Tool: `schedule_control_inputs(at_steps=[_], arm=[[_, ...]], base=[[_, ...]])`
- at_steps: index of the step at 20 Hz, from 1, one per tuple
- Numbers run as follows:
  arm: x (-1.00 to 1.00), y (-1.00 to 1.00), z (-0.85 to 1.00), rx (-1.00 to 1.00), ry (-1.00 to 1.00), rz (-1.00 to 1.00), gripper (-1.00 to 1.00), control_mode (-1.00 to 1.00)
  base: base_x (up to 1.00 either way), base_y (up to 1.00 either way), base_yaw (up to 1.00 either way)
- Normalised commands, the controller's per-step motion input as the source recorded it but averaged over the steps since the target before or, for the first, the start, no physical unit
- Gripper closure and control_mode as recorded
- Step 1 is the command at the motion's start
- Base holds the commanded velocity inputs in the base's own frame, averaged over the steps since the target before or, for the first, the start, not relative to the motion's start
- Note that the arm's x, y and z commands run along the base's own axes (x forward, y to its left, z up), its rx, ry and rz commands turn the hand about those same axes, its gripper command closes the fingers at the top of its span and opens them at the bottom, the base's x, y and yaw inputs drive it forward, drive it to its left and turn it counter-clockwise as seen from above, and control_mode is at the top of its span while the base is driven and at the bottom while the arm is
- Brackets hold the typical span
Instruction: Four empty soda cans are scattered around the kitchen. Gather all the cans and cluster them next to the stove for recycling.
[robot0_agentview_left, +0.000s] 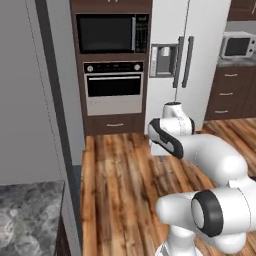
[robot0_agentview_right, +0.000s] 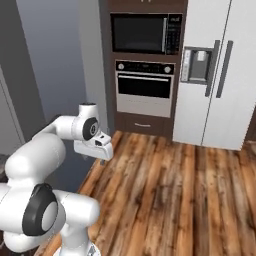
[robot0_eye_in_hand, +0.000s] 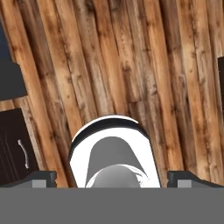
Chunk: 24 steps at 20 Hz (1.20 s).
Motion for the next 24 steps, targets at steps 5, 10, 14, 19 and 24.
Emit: schedule_control_inputs(at_steps=[5,10,14,19,24], arm=[[0.00,0.00,0.00,0.00,0.00,0.00,-1.00,1.00],[0.00,0.00,0.00,0.00,0.00,0.00,-1.00,1.00],[0.00,0.00,0.00,0.00,0.00,0.00,-1.00,1.00],[0.00,0.00,0.00,0.00,0.00,0.00,-1.00,1.00],[0.00,0.00,0.00,0.00,0.00,0.00,-1.00,1.00]], base=[[0.91,0.14,-0.06],[1.00,0.19,-0.11],[1.00,0.22,-0.14],[0.95,0.20,-0.18],[0.74,0.05,-0.24]])
